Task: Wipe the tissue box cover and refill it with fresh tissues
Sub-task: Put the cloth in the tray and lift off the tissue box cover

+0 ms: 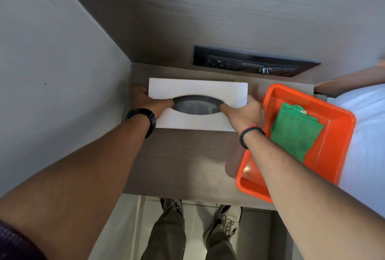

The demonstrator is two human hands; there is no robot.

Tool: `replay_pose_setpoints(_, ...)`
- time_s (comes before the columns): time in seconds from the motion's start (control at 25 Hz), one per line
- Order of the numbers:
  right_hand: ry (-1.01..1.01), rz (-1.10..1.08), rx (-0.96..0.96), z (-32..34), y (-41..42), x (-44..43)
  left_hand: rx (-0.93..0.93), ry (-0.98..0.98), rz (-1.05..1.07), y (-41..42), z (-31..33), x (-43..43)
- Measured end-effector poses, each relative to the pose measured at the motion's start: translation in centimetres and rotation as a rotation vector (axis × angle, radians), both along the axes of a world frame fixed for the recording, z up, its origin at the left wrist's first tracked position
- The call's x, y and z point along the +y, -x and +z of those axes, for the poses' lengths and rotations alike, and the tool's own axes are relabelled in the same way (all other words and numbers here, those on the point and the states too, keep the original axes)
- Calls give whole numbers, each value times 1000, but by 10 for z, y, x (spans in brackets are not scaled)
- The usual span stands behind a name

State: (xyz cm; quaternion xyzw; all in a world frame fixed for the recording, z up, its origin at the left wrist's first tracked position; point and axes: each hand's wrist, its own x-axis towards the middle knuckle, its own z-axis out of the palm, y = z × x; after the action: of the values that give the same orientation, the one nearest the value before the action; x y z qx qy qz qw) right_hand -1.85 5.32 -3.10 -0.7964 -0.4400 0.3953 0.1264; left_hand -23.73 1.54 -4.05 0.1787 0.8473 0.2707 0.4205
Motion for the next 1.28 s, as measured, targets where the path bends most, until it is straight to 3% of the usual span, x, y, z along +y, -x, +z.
replay_pose_setpoints(0.48, -37, -23, 4, 7, -2, 0, 35, -59, -49, 0, 11, 10)
replay_pose_setpoints(0.76, -100, 1, -166, 38, -1, -39, 165, -179, -28, -6, 43, -34)
replay_pose_setpoints(1.28, 128, 161, -180, 11, 4, -130, 155, 79, -5, -4, 1, -142)
